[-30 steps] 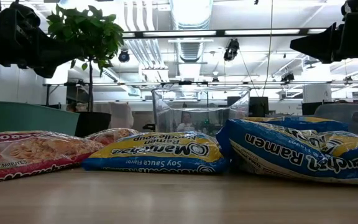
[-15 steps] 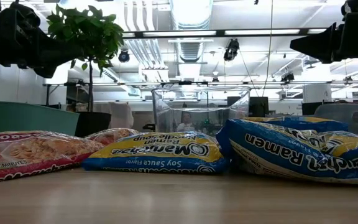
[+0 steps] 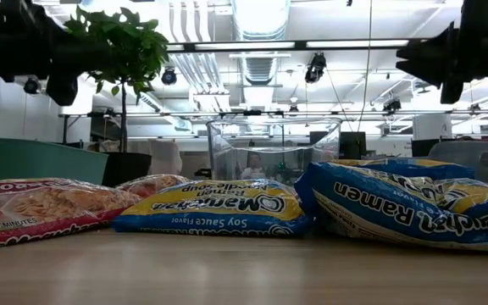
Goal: Sort Maruchan noodles
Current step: Put the red noodle pack into the transparent bin
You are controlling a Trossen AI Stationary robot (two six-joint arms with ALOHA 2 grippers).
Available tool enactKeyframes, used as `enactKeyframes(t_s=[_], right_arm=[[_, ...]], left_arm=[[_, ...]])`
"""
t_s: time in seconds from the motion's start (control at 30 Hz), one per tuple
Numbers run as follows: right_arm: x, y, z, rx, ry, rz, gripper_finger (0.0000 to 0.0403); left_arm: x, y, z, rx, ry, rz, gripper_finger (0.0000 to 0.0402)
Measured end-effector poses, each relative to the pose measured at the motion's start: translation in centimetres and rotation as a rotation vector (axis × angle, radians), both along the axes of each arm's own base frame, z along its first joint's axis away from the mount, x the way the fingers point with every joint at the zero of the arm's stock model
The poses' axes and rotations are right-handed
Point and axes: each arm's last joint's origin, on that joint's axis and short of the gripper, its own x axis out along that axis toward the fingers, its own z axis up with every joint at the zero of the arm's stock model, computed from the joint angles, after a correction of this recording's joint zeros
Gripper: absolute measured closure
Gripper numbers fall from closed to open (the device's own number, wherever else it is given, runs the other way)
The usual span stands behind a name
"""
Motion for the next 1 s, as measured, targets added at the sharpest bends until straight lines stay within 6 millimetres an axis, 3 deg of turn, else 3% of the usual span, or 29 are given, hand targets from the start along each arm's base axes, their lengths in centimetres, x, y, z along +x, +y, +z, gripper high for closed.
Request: enactKeyframes(t_s=[0.27,0.6,0.83,1.0], right_arm=[[-0.2,0.0,3.2,0.050,-0.051,0.021,0.0280],[0.6,0.1,7.8,-0.001,0.030,-0.002,0.0280],[1.7,0.3,10.8,-0.011,0.089,-0.004,0.0280],[3.2,0.5,11.5,-0.040,0.193,-0.009,0.0280]], left_arm=[[-0.9,0.1,2.2,-0.092,-0.269,-0.020,0.0363],[-0.1,0.0,3.7,-0.103,-0.399,-0.034,0.0363],[2.1,-0.6,7.3,-0.057,-0.312,-0.099,0.0363],[4.5,-1.0,10.2,-0.032,-0.072,-0.097,0.0363]])
